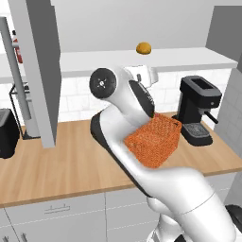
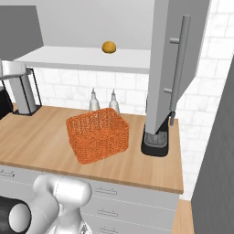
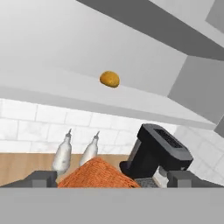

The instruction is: Open the cabinet, pick up the bread from the cabinet and place it in the basket. Then move the basket to the dining counter.

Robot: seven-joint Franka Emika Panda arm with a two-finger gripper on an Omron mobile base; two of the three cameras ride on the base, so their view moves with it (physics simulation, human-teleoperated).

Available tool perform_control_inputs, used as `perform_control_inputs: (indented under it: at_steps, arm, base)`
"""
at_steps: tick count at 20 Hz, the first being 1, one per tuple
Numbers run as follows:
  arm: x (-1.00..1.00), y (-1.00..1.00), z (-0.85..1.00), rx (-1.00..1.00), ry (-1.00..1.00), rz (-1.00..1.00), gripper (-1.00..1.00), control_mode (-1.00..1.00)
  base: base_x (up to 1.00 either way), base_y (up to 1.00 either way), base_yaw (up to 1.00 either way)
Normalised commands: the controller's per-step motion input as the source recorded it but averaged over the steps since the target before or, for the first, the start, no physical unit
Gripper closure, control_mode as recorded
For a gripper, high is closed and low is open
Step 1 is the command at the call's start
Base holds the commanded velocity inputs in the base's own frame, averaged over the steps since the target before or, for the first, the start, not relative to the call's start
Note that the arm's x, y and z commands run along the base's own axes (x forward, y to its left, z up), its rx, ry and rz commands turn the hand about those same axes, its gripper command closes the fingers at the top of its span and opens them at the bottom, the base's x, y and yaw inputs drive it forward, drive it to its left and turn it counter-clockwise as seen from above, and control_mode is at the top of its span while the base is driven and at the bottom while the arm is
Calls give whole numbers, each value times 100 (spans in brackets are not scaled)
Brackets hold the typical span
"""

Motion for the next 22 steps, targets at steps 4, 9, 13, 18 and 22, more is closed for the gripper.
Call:
perform_control_inputs:
  at_steps: [4, 9, 13, 18, 22]
  arm:
    - [49, -63, 13, 1, 6, 32, -100, -100]
    - [49, -84, 28, 0, 15, 19, -100, -100]
    - [61, -84, 16, 3, 15, 11, -100, -100]
    - [30, -72, 14, 14, 7, 2, -100, -100]
    - [51, -23, 0, 19, -14, 0, -100, -100]
  base:
    - [0, 0, 0]
    - [0, 0, 0]
    - [0, 0, 0]
    - [0, 0, 0]
    - [0, 0, 0]
